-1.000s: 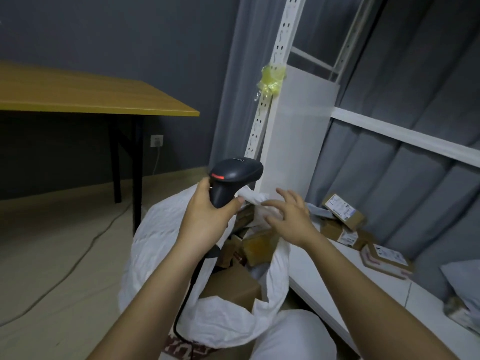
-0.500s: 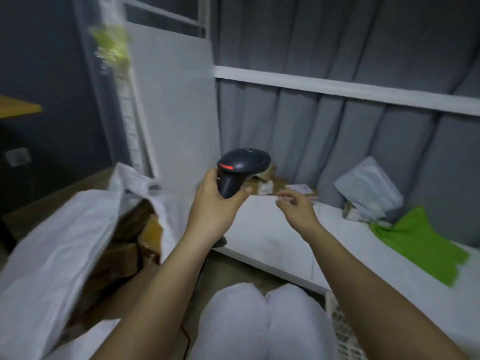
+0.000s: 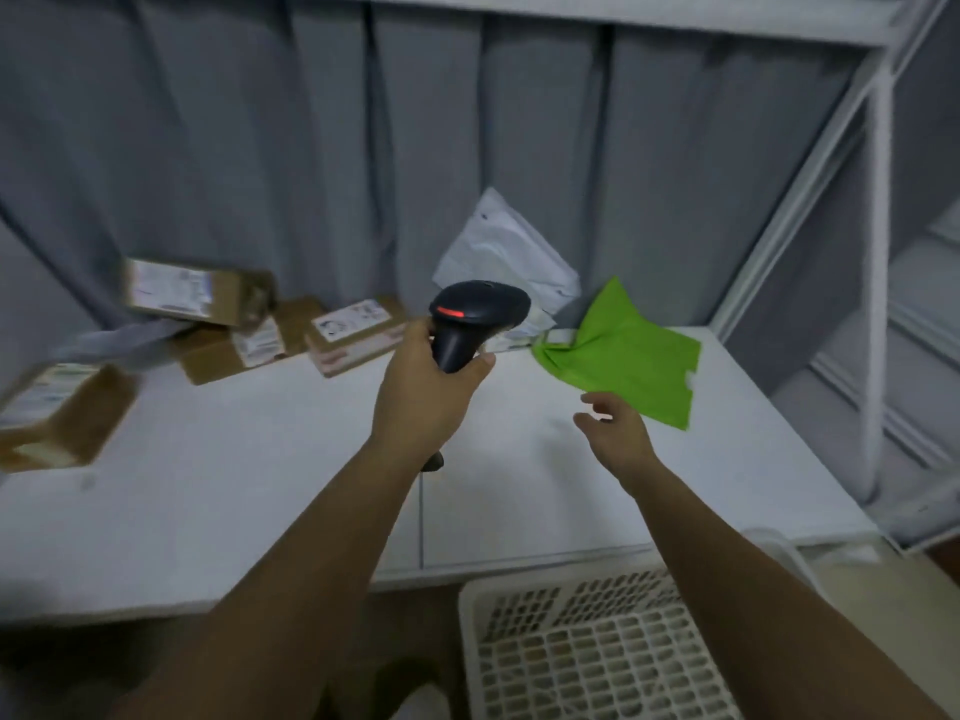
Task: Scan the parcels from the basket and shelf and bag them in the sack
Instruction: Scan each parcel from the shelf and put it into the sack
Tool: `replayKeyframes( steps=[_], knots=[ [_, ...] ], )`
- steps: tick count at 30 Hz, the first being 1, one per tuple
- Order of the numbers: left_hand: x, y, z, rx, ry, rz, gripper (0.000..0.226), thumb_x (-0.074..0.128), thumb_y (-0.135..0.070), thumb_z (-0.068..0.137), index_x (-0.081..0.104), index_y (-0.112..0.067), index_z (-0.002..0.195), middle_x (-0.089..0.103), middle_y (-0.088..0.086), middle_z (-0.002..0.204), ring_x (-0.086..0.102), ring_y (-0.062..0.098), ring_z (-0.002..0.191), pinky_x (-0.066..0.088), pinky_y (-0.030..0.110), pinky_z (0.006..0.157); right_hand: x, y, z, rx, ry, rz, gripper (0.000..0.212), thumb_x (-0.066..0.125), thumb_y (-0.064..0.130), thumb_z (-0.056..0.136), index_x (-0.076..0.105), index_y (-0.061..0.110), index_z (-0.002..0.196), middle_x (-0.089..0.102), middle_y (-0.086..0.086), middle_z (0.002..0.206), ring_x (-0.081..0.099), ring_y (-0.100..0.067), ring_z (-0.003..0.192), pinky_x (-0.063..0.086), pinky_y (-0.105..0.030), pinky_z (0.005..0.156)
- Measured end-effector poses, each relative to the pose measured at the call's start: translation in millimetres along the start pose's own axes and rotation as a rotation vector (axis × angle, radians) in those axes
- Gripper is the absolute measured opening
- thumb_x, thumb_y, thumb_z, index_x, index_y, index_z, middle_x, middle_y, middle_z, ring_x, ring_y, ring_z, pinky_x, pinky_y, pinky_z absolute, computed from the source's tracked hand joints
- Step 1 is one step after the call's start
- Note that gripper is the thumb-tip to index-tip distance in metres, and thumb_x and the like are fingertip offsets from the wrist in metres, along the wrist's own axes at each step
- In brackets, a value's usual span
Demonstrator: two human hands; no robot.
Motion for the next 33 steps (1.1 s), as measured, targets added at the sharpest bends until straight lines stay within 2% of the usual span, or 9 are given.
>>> replayKeyframes(
  steps=[2, 5, 9, 12, 16, 19, 21, 26, 33],
  knots=[
    [38, 28, 35, -0.026, 0.048, 0.010, 0.035, 0.074, -0.030, 0.082, 0.049, -0.020, 0.105, 0.064, 0.005, 0.094, 0.064, 0.026, 0.084, 0.054, 0.052, 0.079, 4, -35, 41, 0.047, -0.004, -0.137, 0.038, 0.062, 0.016, 0.091, 0.058, 0.013, 0.129, 0.050, -0.014, 0.138, 0.052, -0.026, 0.114, 0.039, -0.033, 0.098],
    [83, 77, 79, -0.099, 0.102, -0.032, 0.035, 0.074, -0.026, 0.082, 0.052, -0.014, 0.107, 0.065, 0.005, 0.090, 0.066, 0.029, 0.083, 0.056, 0.050, 0.075, 18, -79, 106, 0.033, 0.036, -0.437, 0.055, 0.058, 0.023, 0.095, 0.042, 0.008, 0.145, 0.035, -0.016, 0.153, 0.033, -0.029, 0.141, 0.024, -0.034, 0.114],
    [125, 133, 113, -0.164, 0.163, -0.085, 0.035, 0.072, -0.020, 0.084, 0.053, -0.011, 0.112, 0.066, 0.004, 0.089, 0.068, 0.029, 0.084, 0.057, 0.041, 0.070, 34, -118, 172, 0.059, 0.023, -0.688, 0.068, 0.054, 0.034, 0.095, 0.024, 0.015, 0.153, 0.013, -0.011, 0.162, 0.010, -0.033, 0.148, 0.019, -0.048, 0.118],
    [144, 165, 127, -0.190, 0.197, -0.104, 0.034, 0.071, -0.019, 0.084, 0.053, -0.011, 0.112, 0.066, 0.007, 0.094, 0.068, 0.022, 0.084, 0.057, 0.029, 0.063, 37, -134, 201, 0.122, 0.011, -0.791, 0.068, 0.047, 0.038, 0.097, 0.016, 0.017, 0.154, 0.005, -0.005, 0.163, 0.003, -0.030, 0.149, 0.013, -0.054, 0.116],
    [154, 192, 131, -0.232, 0.215, -0.112, 0.034, 0.072, -0.017, 0.084, 0.054, -0.013, 0.113, 0.066, 0.003, 0.095, 0.067, 0.014, 0.081, 0.056, 0.025, 0.062, 35, -152, 220, 0.072, -0.083, -0.938, 0.048, 0.031, 0.036, 0.100, 0.039, 0.009, 0.138, 0.038, -0.014, 0.146, 0.035, -0.033, 0.135, 0.028, -0.056, 0.109],
    [152, 200, 125, -0.249, 0.227, -0.106, 0.033, 0.071, -0.015, 0.084, 0.054, -0.011, 0.111, 0.066, 0.003, 0.091, 0.066, 0.015, 0.078, 0.057, 0.031, 0.066, 32, -148, 220, 0.003, -0.094, -1.123, 0.044, 0.031, 0.038, 0.102, 0.052, 0.009, 0.127, 0.053, -0.014, 0.132, 0.051, -0.035, 0.122, 0.025, -0.053, 0.111],
    [148, 201, 118, -0.253, 0.238, -0.097, 0.032, 0.071, -0.014, 0.084, 0.054, -0.010, 0.111, 0.066, 0.003, 0.090, 0.066, 0.016, 0.077, 0.056, 0.034, 0.068, 32, -143, 210, -0.051, -0.081, -1.158, 0.042, 0.034, 0.038, 0.101, 0.056, 0.010, 0.124, 0.055, -0.015, 0.127, 0.053, -0.036, 0.118, 0.030, -0.049, 0.109],
    [130, 188, 90, -0.248, 0.244, -0.093, 0.028, 0.072, -0.011, 0.084, 0.054, -0.010, 0.105, 0.066, 0.008, 0.093, 0.063, 0.018, 0.077, 0.054, 0.033, 0.064, 47, -137, 157, -0.144, -0.017, -1.116, 0.037, 0.038, 0.031, 0.100, 0.059, 0.009, 0.121, 0.054, -0.014, 0.118, 0.056, -0.035, 0.108, 0.044, -0.037, 0.089],
    [87, 168, 43, -0.241, 0.210, -0.061, 0.031, 0.073, -0.012, 0.083, 0.055, -0.007, 0.108, 0.065, 0.009, 0.091, 0.063, 0.020, 0.076, 0.054, 0.032, 0.060, 103, -118, 50, -0.274, 0.161, -1.054, 0.039, 0.035, 0.035, 0.102, 0.062, 0.012, 0.119, 0.055, -0.011, 0.122, 0.058, -0.032, 0.107, 0.044, -0.034, 0.087]
  ],
)
Point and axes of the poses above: each hand's wrist, its own z-axis towards the middle knuckle, its own x-axis out of the palm, y = z × x, the point moved 5 cm from there along z, towards the middle knuckle
